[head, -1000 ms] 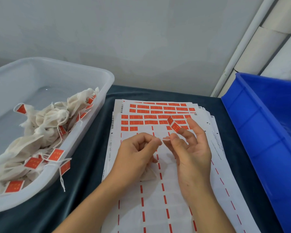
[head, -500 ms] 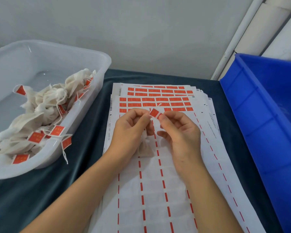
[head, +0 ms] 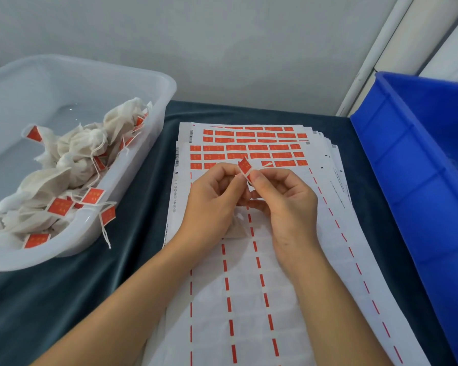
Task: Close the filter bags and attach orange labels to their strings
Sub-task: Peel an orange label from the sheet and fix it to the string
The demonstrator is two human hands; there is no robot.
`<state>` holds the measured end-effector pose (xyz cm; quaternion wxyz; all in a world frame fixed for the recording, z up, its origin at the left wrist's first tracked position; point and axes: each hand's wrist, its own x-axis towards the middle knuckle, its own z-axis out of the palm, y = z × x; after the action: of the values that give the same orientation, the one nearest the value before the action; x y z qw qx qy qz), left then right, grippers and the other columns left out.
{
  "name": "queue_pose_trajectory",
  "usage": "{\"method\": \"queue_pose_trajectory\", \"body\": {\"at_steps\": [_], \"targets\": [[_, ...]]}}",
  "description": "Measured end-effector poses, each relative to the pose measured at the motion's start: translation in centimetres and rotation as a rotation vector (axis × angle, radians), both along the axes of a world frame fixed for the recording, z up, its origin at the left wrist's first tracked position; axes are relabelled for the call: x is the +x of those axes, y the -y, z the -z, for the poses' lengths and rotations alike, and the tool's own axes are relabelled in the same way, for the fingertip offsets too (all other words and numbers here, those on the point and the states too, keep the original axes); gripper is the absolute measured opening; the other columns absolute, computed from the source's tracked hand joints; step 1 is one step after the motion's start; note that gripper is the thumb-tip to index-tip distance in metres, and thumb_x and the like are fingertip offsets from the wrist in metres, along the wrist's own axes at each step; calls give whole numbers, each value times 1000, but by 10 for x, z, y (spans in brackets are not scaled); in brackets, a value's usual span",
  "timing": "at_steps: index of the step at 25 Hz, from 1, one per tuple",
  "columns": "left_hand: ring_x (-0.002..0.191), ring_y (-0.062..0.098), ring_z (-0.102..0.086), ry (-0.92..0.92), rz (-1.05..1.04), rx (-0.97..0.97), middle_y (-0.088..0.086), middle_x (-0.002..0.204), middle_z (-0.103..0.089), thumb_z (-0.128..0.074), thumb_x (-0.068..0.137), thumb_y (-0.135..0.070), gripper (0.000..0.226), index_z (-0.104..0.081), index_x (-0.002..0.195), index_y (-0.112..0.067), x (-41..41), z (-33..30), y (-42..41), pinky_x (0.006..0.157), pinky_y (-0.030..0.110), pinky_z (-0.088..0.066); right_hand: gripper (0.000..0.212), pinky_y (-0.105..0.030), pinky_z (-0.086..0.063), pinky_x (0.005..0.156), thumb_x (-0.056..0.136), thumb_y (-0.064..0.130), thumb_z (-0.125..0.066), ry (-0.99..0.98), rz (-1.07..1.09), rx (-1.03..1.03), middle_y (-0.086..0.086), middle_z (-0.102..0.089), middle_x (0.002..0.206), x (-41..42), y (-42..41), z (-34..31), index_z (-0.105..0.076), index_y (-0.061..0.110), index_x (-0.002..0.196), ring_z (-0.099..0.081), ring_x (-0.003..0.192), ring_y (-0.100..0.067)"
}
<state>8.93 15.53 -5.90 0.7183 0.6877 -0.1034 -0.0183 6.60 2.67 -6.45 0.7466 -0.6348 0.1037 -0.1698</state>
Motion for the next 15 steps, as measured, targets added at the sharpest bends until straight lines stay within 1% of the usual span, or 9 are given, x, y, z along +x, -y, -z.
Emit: {"method": "queue_pose_trajectory", "body": {"at_steps": [3, 8, 12, 15], "targets": [[74, 10, -70, 14, 6, -1, -5, 82, -73, -60, 106, -16, 13, -71, 100, -18, 1, 0, 0, 72, 22, -57, 5, -31, -64, 70, 89, 24, -82, 5, 5, -2, 1, -80, 91, 0, -1, 0, -79, 24, 92, -78, 83, -20], [74, 8, -70, 20, 18, -16, -8, 80, -73, -59, 106, -16, 14, -72, 100, -18, -1, -1, 0, 71, 18, -56, 8, -36, -65, 73, 89, 25, -82, 5, 15, -3, 0, -80, 93, -1, -1, 1, -79, 22, 95, -78, 85, -22], [75, 8, -70, -15, 21, -37, -7, 81, -73, -58, 107, -17, 15, -72, 104, -13, -1, -1, 0, 72, 18, -56, 9, -37, -65, 75, 89, 25, -82, -6, 15, -13, 1, -80, 93, -1, -2, 0, -78, 21, 97, -78, 85, -22], [75, 8, -69, -29, 27, -32, -5, 81, -72, -57, 107, -17, 16, -72, 103, -13, -2, -2, -1, 73, 18, -55, 9, -39, -65, 78, 90, 26, -81, -17, 26, -36, 2, -79, 95, -1, -3, 0, -78, 22, 96, -78, 89, -22]]}}
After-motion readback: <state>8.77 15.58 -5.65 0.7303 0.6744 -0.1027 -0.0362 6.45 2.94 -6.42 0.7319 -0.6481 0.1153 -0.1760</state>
